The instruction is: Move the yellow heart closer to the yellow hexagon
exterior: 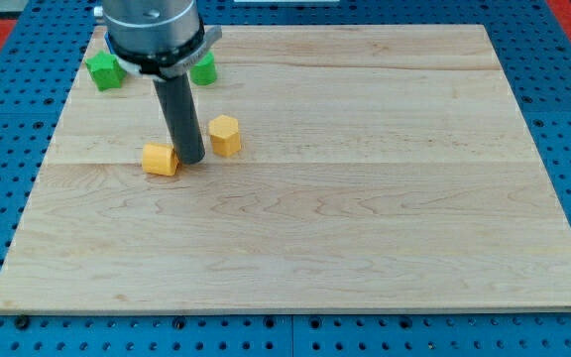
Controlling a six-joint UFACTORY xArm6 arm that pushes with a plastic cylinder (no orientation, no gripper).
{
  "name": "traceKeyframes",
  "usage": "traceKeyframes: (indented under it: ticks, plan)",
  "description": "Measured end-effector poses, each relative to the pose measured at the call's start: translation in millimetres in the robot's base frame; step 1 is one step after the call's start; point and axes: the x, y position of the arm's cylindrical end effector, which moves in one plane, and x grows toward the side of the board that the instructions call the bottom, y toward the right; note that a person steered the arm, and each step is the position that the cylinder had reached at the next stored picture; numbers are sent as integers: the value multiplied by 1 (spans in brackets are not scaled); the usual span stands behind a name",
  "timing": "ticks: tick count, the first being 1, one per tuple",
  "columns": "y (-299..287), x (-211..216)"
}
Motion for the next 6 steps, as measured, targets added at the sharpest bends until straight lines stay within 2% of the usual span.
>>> traceKeyframes:
  ticks: [1,2,3,4,6]
  plan:
    - [-1,-20]
    - [-40,-23]
    - [-105,-24]
    - [-86,23]
    - [21,17]
